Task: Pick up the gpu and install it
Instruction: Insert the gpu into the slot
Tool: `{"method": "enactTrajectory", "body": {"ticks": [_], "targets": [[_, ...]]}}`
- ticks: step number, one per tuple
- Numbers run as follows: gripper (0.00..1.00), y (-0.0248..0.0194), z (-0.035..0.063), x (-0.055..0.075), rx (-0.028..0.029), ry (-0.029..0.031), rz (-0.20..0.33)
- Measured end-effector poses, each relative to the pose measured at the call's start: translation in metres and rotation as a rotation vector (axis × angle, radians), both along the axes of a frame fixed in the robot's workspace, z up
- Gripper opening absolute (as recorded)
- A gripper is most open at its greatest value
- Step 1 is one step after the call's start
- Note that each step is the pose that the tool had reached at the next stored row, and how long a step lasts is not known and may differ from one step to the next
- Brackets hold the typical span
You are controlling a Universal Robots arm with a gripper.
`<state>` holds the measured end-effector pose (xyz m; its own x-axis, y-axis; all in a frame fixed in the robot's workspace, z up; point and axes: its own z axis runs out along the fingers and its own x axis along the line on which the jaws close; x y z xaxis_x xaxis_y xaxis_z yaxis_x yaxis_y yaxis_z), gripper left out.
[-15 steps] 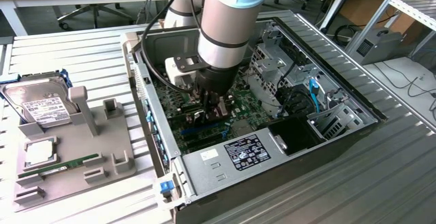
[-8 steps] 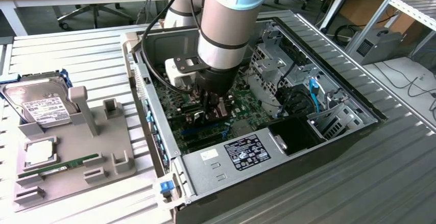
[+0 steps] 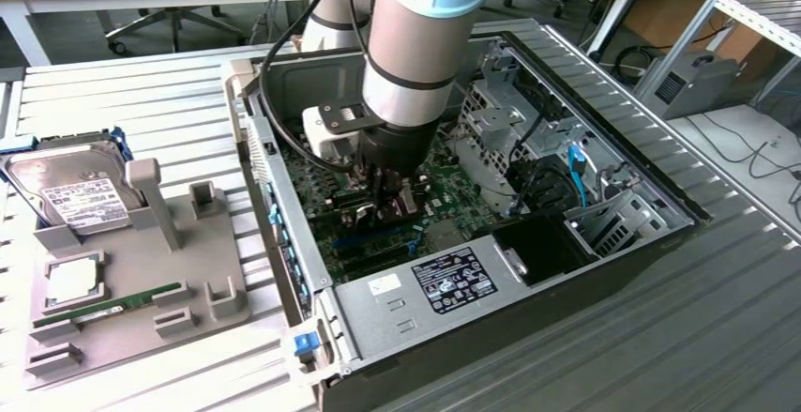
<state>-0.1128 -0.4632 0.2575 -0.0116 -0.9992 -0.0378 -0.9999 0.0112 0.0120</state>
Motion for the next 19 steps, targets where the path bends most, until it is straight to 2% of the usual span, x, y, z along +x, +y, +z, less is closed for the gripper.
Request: {"method": "enactTrajectory", "body": {"ticks": [19], "targets": [[0.27,0.0002,-0.0024,-0.0001,0.0,0.0001,0.0]]}}
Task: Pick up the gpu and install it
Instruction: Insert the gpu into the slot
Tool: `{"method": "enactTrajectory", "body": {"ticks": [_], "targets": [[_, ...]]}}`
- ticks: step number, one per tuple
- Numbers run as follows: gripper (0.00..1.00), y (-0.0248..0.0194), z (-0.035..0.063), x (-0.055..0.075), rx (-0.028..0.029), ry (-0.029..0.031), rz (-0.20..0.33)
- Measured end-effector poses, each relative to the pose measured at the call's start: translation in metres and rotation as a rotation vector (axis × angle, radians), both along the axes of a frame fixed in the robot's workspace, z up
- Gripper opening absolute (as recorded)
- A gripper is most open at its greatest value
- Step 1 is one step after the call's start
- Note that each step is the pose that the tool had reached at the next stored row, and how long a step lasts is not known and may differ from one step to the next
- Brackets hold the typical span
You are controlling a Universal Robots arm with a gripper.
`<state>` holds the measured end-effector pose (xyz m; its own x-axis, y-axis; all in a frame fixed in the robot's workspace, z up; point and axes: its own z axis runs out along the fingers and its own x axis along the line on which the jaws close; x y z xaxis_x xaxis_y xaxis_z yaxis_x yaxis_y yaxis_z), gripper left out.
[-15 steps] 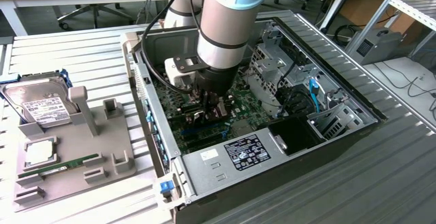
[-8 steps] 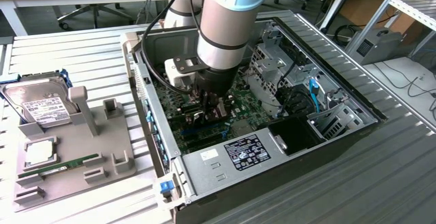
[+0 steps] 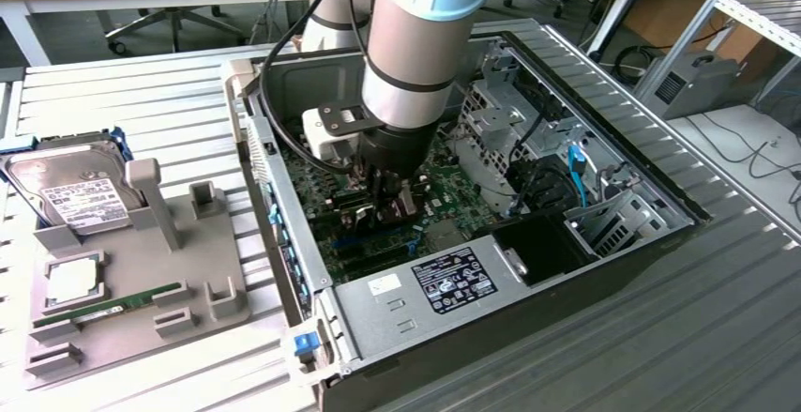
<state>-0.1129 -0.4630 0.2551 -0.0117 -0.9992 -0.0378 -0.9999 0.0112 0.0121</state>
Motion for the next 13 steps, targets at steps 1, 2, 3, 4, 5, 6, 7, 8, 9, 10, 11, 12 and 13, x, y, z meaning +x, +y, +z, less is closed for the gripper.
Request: {"method": "enactTrajectory", "body": {"ticks": [1,2,3,4,5,6,7,8,9,10,11,12,13], "targets": [[0.27,0.0003,0.0,-0.0003,0.0001,-0.0001,0.0],[0.27,0.0006,-0.0001,-0.0003,0.0001,-0.0001,0.0],[0.27,0.0006,-0.0001,-0.0003,0.0001,-0.0001,0.0],[0.27,0.0006,-0.0001,-0.0003,0.0001,-0.0001,0.0],[0.27,0.0006,-0.0001,-0.0004,0.0,0.0,0.0],[0.27,0.0006,-0.0002,-0.0006,-0.0002,0.0,0.0],[0.27,0.0006,-0.0005,-0.0008,-0.0001,0.0,0.0],[0.27,0.0006,-0.0008,-0.0009,-0.0001,0.0,0.0],[0.27,0.0006,-0.0011,-0.001,-0.0001,-0.0001,0.0],[0.27,0.0006,-0.0011,-0.001,-0.0002,0.0,0.0],[0.27,0.0006,-0.0011,-0.001,-0.0001,-0.0001,0.0],[0.27,0.0007,-0.0012,-0.001,0.0,-0.0002,0.0],[0.27,0.0007,-0.0012,-0.001,0.0001,-0.0002,0.0]]}}
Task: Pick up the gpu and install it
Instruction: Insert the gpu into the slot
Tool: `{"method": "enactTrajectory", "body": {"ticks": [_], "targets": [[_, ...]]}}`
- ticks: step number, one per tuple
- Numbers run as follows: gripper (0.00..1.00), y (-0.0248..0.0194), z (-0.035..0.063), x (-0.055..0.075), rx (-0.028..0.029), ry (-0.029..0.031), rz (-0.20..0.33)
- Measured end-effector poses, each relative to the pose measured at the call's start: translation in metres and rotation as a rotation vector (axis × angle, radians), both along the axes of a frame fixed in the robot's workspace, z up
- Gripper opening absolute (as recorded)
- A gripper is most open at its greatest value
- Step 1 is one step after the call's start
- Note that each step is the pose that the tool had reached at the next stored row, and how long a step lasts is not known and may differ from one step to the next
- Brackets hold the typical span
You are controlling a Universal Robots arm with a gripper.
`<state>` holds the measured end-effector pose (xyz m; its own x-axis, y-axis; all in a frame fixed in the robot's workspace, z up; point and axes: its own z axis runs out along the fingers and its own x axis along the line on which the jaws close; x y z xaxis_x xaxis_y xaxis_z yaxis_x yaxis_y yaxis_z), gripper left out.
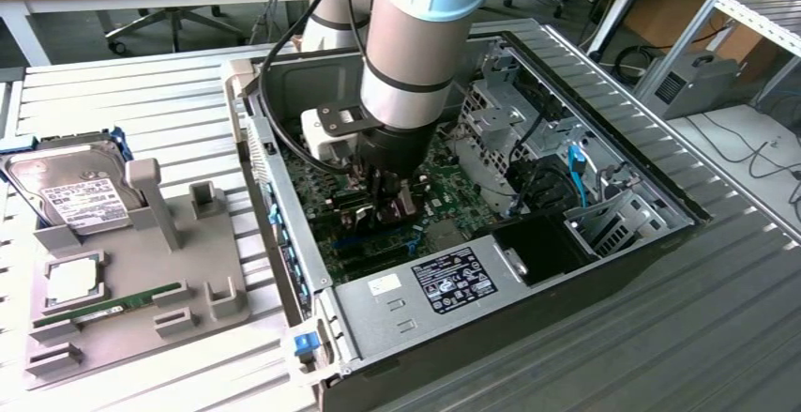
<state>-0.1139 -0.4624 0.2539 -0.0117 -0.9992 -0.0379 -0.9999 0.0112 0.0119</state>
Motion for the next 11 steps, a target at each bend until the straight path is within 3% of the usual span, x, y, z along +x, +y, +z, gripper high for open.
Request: {"method": "enactTrajectory", "body": {"ticks": [11], "targets": [[0.27,0.0,0.0,0.0,0.0,0.0,-0.018]]}}
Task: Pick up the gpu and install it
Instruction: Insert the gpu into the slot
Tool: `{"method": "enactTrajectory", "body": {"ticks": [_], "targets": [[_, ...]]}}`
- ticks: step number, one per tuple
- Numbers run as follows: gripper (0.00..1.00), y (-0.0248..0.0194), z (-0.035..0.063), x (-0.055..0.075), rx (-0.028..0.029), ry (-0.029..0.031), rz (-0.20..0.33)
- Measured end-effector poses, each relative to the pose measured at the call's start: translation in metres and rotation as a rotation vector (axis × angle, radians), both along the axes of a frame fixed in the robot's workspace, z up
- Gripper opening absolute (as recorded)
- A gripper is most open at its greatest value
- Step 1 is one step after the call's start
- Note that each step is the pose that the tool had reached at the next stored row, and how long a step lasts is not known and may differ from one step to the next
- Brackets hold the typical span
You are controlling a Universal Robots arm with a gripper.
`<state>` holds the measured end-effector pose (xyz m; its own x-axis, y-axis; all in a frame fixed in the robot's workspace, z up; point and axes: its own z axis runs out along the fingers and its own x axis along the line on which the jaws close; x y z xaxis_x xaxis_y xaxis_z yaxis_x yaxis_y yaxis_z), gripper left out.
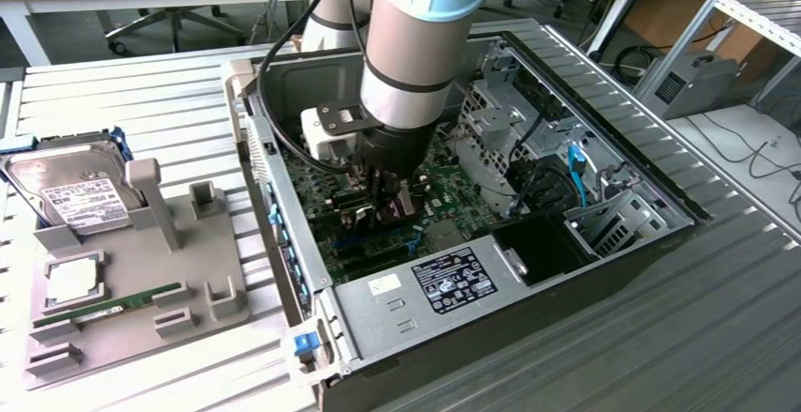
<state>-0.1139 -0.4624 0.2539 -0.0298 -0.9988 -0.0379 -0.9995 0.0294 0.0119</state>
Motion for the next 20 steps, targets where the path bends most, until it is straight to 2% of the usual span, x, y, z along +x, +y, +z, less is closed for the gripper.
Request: {"method": "enactTrajectory", "body": {"ticks": [20], "targets": [[0.27,-0.0001,-0.0005,-0.0008,-0.0001,0.0,-0.003]]}}
